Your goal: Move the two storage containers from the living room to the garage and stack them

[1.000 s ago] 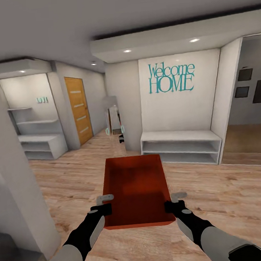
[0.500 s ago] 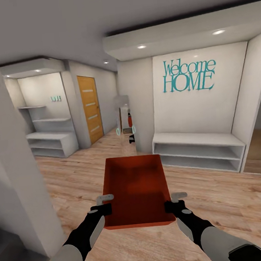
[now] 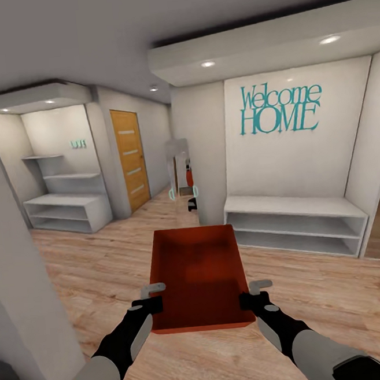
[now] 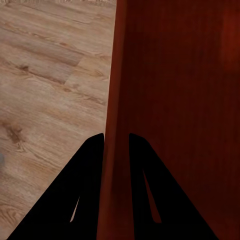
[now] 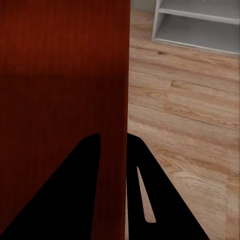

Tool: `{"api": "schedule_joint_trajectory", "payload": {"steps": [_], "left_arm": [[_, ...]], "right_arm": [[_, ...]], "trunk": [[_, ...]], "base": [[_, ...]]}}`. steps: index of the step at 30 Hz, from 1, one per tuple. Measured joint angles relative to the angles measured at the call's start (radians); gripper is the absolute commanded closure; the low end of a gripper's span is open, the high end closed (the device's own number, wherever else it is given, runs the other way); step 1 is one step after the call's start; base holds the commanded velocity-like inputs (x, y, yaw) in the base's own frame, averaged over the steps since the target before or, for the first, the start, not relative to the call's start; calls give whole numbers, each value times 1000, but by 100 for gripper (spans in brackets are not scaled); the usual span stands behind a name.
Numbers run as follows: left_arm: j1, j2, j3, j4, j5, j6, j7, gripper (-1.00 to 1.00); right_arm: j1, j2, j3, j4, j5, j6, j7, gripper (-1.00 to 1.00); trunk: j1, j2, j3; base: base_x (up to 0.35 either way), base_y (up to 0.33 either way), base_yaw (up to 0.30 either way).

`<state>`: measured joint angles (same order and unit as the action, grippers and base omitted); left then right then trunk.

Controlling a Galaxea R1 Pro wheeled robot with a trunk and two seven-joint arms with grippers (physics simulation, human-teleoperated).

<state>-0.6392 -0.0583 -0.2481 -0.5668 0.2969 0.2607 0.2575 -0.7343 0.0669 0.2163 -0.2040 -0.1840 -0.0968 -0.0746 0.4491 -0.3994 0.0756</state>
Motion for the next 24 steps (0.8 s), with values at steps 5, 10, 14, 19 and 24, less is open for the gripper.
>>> {"api": "schedule_joint_trajectory", "payload": {"steps": [5,10,14,19,24], "left_arm": [[0,0,1,0,-1,0,0,100],[0,0,0,0,0,0,0,100],[0,-1,2,0,-3,0,0,100],[0,-1,3,0,-4,0,0,100],[0,-2,3,0,-4,0,0,100]], "right_arm": [[0,1,1,0,-1,1,-1,100],[0,0,0,0,-1,0,1,100],[0,-1,0,0,0,0,2,100],[0,-1,0,0,-1,-1,1,100],[0,-1,0,0,0,0,1,100]], "trunk": [[0,0,0],[0,0,0],[0,0,0],[0,0,0],[0,0,0]], "base": [[323,0,0],[323,0,67],[323,0,237],[323,0,237],[323,0,50]]}}
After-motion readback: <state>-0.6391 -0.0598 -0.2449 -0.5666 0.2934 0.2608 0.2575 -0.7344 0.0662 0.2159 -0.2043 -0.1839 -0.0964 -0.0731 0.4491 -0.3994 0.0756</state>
